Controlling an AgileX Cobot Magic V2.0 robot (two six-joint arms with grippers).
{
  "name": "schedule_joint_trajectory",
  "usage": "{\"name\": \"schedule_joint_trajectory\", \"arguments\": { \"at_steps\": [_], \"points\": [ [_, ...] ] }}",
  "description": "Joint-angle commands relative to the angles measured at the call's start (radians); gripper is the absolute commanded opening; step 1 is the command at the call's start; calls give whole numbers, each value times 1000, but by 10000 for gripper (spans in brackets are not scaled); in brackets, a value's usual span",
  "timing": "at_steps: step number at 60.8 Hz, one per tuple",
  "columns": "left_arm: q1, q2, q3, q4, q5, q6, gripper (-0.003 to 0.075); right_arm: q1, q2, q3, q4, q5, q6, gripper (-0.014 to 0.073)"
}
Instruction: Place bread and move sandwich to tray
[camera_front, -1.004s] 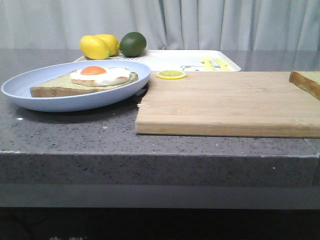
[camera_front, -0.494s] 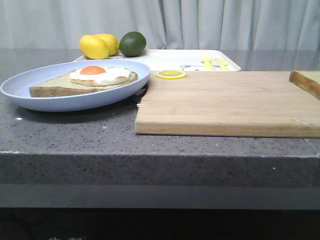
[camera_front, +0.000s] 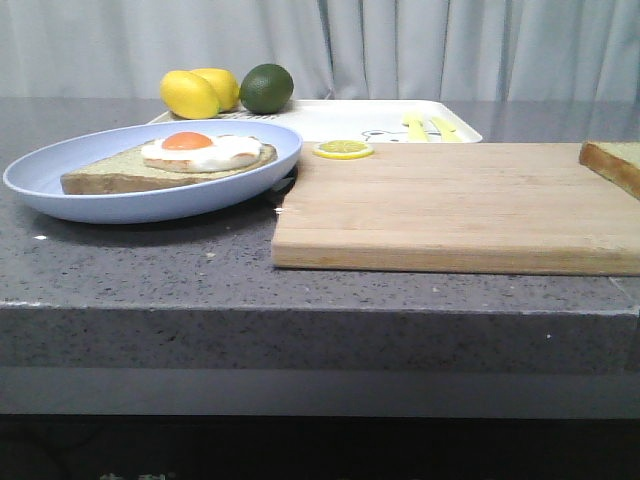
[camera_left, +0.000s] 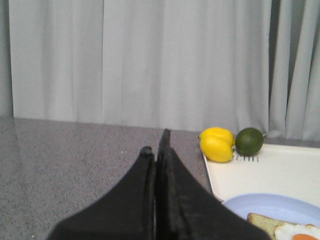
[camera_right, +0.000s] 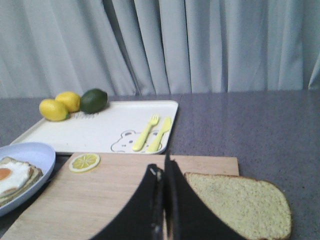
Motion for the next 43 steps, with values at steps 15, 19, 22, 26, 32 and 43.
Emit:
{"name": "schedule_joint_trajectory", "arguments": {
  "at_steps": [15, 19, 22, 26, 32, 43],
  "points": [
    [0, 156, -109, -9, -22, -9, -20, -5, 192, -126, -3, -24, -6, -37],
    [0, 156, -109, -9, -22, -9, -20, -5, 192, -126, -3, -24, -6, 26],
    [0, 156, -109, -9, -22, -9, -19, -5, 192, -126, -3, -25, -6, 96],
    [0, 156, -109, -9, -22, -9, -3, -5, 192, -126, -3, -25, -6, 215],
    [0, 156, -109, -9, -24, -9, 132, -5, 192, -126, -3, -21, -6, 422],
    [0, 156, -109, -9, -26, -9, 601, -5, 192, -126, -3, -19, -6, 625]
  ]
}}
